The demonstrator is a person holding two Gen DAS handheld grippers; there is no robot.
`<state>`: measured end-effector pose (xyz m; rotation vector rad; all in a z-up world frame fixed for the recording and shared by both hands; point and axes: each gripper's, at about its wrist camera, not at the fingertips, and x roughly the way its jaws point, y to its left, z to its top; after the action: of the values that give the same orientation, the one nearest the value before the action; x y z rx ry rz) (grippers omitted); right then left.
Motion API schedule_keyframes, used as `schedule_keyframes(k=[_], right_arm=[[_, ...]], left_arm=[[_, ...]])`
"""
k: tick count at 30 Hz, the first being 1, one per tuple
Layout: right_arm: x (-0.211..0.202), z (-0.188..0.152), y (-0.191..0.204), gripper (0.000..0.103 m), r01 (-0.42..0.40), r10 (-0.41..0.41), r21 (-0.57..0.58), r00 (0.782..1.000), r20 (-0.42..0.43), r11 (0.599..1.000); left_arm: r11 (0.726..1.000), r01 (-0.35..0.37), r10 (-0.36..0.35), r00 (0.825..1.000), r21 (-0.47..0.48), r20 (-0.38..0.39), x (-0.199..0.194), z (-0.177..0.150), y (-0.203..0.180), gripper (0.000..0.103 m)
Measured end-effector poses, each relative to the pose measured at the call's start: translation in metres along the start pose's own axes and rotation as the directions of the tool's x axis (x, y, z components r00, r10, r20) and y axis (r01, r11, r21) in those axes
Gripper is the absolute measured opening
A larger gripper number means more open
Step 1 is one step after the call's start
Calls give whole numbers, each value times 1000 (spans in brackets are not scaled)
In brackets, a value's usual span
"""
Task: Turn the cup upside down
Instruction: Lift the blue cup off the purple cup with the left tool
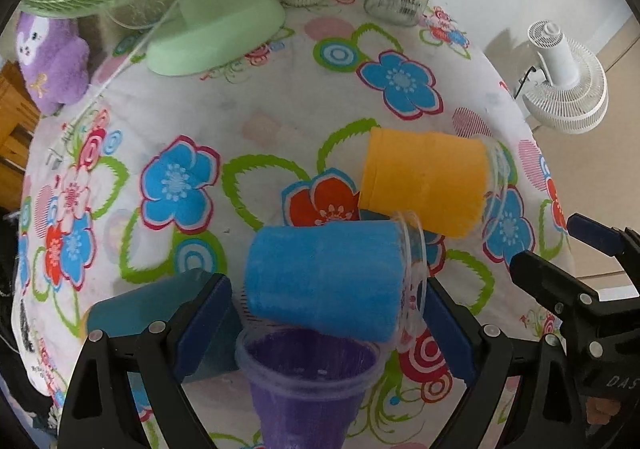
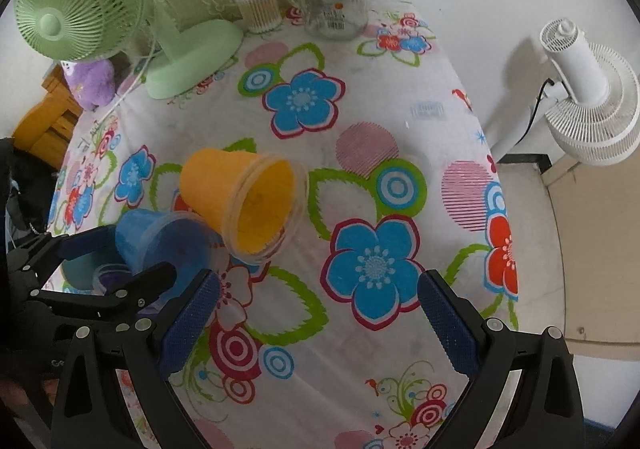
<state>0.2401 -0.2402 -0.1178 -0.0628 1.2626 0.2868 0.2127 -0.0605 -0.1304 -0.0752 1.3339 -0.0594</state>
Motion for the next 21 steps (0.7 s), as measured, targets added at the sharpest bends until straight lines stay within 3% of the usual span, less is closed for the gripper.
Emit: schedule_keyframes(k=[4, 8, 21], right_arm=[[9, 1, -4, 100, 7, -7, 11, 1000, -20, 1000], [15, 1, -3, 100, 9, -9, 11, 999, -34, 1000], [10, 10, 6, 100, -11, 11, 3, 1000, -22, 1000]], left_arm=[[1000, 29, -29, 1000, -7, -10, 12, 2, 1, 92], [997, 65, -67, 997, -36, -42, 20, 3, 5, 81], [998, 53, -53, 999, -45, 14, -5, 5, 13, 80]])
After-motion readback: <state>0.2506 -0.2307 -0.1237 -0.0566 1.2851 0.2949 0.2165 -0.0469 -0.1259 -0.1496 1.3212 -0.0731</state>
